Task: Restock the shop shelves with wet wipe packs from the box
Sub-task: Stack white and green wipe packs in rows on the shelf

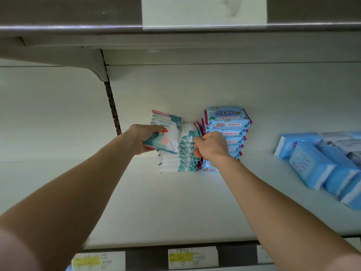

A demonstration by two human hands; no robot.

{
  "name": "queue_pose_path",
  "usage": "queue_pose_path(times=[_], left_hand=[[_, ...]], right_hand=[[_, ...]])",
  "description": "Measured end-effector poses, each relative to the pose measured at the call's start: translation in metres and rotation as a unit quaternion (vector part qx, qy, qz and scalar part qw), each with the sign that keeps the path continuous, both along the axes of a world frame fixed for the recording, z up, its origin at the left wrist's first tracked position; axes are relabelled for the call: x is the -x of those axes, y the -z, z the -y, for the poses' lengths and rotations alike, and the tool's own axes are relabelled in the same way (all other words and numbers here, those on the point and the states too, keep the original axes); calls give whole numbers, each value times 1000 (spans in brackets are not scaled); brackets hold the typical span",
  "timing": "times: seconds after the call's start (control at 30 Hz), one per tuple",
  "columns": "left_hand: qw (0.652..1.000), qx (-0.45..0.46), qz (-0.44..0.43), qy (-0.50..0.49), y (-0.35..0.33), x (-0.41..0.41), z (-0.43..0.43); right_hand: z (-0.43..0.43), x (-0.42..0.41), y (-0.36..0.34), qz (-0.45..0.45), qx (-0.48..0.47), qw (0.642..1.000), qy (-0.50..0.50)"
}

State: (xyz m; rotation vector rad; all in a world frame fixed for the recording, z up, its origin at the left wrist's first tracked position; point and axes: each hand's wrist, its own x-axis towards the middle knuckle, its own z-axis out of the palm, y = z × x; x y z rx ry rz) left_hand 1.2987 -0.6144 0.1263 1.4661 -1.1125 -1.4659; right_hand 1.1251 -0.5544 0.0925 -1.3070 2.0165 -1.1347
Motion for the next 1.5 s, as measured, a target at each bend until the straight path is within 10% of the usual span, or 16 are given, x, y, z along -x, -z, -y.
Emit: queue_pose_path(times=[0.23, 0.47, 0.73, 0.97, 1.17, 1.5], left_hand=[[999, 12, -26, 20, -15, -18, -7], [982, 2, -30, 188, -36, -23, -21], [980, -18, -115, 164, -41, -31, -21], [998, 21, 29, 56, -35, -6, -13], [985, 54, 159, 42, -27, 13, -7], [980, 69, 185, 21, -19, 22, -3]], right_hand=[[-7, 2, -6, 3, 0, 1000, -27], [-14, -21, -56, 279, 76, 952, -104], [-12, -15, -58, 367, 116, 921, -65], [1, -3, -55, -15, 80, 996, -45], [8, -1, -63, -440, 51, 896, -37], [4, -3, -54, -588, 39, 805, -65]])
